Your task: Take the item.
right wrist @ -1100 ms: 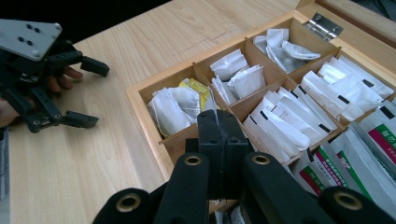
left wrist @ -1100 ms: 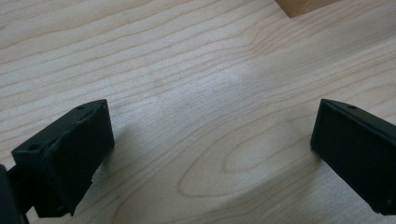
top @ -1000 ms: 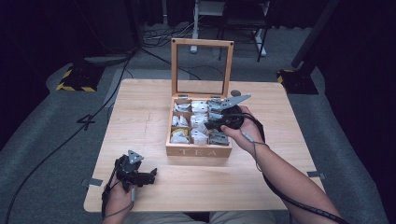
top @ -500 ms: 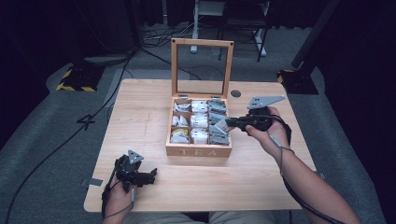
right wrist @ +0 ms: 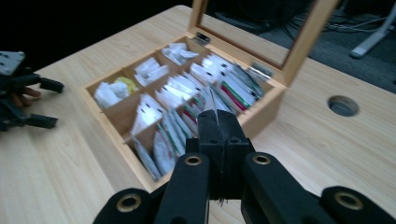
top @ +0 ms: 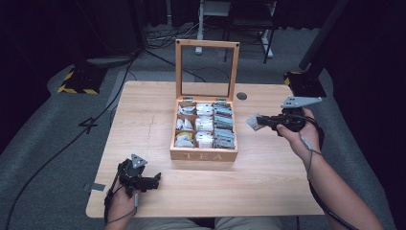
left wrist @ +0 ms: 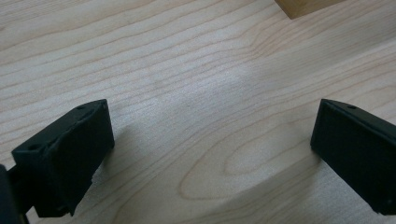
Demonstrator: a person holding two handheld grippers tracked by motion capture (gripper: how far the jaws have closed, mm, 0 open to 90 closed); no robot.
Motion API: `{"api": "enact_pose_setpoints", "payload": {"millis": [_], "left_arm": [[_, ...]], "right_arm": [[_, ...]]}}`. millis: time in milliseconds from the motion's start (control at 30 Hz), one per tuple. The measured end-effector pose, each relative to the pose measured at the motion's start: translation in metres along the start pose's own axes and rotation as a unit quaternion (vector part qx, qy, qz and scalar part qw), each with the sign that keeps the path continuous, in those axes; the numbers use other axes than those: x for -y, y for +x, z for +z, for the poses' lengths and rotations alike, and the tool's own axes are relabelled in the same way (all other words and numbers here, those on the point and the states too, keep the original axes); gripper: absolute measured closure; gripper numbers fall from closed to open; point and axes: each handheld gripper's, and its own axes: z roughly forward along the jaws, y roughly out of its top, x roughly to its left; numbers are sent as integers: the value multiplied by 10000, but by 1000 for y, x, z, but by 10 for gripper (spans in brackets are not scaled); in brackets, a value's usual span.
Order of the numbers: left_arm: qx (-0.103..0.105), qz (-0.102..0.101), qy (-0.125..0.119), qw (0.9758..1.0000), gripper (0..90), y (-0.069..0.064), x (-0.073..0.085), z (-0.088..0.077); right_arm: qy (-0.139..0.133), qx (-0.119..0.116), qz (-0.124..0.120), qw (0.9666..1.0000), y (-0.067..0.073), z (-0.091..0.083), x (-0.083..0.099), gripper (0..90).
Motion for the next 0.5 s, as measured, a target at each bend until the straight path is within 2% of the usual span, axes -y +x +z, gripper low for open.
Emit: {"api": "enact_pose_setpoints", "payload": {"millis": [67, 133, 200, 300, 333, 500], "left_arm": [[-7, -13, -3, 10000, 0, 0, 0, 0], [-5, -6, -2, 10000, 0, 0, 0, 0], [-6, -9, -3, 10000, 0, 0, 0, 0], [-3, -2, -2, 10000, 0, 0, 0, 0], [-5, -11, -3, 10000, 0, 0, 0, 0], [-6, -14, -4, 10000, 0, 0, 0, 0]], "right_arm": [[4, 104, 145, 9998, -11, -6, 5, 900], [-5, 119, 198, 9997, -14, -7, 6, 900], [-23, 230, 335, 9992, -25, -12, 10, 900], [-2, 293, 376, 9989, -31, -14, 12, 900], [43, 385, 364, 9986, -38, -14, 15, 900], [-13, 359, 406, 9985, -49, -15, 21, 900]]}}
